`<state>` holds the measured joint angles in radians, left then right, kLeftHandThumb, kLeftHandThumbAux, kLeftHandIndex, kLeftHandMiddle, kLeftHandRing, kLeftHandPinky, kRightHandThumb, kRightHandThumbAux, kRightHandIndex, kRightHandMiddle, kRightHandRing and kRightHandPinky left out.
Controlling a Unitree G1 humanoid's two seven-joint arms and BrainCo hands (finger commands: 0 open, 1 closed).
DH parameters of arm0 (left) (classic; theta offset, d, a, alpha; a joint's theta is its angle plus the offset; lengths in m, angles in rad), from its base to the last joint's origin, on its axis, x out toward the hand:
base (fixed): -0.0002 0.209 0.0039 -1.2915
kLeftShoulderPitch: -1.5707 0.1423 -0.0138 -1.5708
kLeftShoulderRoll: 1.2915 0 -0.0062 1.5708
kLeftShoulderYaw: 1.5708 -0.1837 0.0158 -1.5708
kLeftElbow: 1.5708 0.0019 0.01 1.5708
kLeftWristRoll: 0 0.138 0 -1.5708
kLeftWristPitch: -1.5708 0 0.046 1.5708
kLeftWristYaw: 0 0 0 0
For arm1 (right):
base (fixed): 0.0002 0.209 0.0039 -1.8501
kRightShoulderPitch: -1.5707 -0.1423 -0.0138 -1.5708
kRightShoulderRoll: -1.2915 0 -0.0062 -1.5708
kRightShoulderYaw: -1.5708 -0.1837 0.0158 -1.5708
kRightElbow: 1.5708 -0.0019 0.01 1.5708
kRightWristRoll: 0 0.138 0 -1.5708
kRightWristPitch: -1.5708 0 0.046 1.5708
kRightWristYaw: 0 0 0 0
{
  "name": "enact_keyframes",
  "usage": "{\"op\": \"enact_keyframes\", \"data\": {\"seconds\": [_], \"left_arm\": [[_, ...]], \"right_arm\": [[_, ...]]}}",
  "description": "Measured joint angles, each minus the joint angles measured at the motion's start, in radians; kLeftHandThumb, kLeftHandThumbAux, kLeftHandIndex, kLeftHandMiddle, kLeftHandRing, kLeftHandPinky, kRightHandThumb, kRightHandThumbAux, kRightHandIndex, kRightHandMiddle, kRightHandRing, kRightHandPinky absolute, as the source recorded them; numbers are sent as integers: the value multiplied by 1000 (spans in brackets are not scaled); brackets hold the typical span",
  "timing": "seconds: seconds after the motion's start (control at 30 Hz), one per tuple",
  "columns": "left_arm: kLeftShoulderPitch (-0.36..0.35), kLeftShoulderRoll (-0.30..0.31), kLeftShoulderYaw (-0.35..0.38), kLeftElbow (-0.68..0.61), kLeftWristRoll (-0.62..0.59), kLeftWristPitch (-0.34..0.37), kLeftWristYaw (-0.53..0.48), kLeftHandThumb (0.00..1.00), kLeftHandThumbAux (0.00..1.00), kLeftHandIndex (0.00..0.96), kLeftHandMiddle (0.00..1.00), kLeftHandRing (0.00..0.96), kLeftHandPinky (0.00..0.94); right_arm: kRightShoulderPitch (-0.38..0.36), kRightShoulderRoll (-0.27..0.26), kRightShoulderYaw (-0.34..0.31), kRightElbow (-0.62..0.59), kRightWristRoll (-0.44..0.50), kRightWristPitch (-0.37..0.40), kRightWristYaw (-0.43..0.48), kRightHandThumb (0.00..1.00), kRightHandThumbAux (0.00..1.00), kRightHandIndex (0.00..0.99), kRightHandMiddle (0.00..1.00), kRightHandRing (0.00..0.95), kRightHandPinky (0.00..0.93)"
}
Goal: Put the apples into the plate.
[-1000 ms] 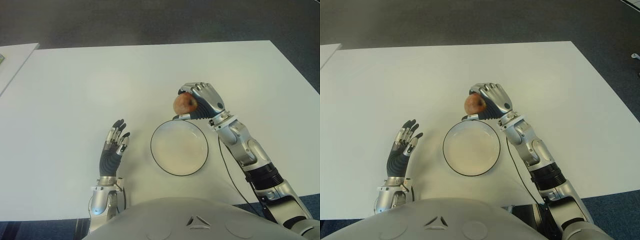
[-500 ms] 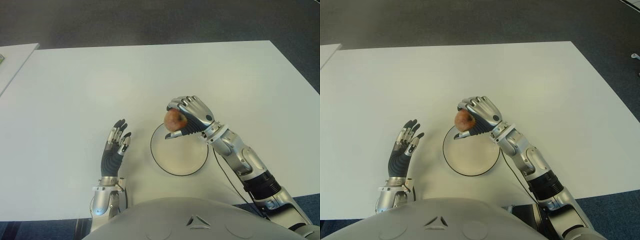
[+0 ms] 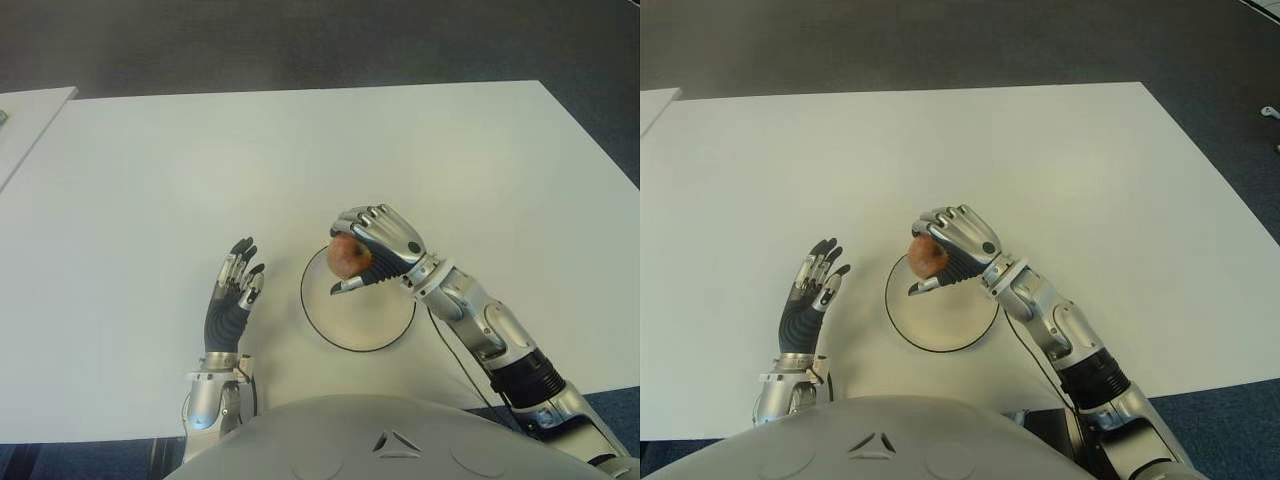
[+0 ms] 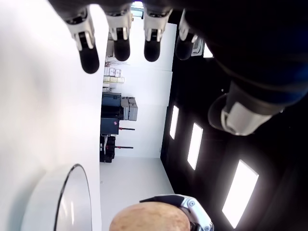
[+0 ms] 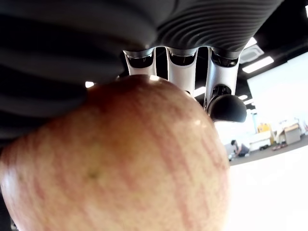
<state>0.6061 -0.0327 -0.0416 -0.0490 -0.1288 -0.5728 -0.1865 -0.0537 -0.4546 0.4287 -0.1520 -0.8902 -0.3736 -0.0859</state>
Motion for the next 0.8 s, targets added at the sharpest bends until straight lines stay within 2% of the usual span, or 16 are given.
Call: {"op": "enact_keyframes", "data": {"seconds": [0.43,0.8], "left_arm": [[5,-2,-3,-11,14,0,17,84,550,70,34,69,155],[16,1,-4,-29,22,15,25,84,543,69,39,70,154]], "right_arm": [[33,-23,-9,-12,5,-29,16,903,658,865,867,861,863],[48,-35,-11,38,3,-45,13,899,657,869,866,859,860]]}}
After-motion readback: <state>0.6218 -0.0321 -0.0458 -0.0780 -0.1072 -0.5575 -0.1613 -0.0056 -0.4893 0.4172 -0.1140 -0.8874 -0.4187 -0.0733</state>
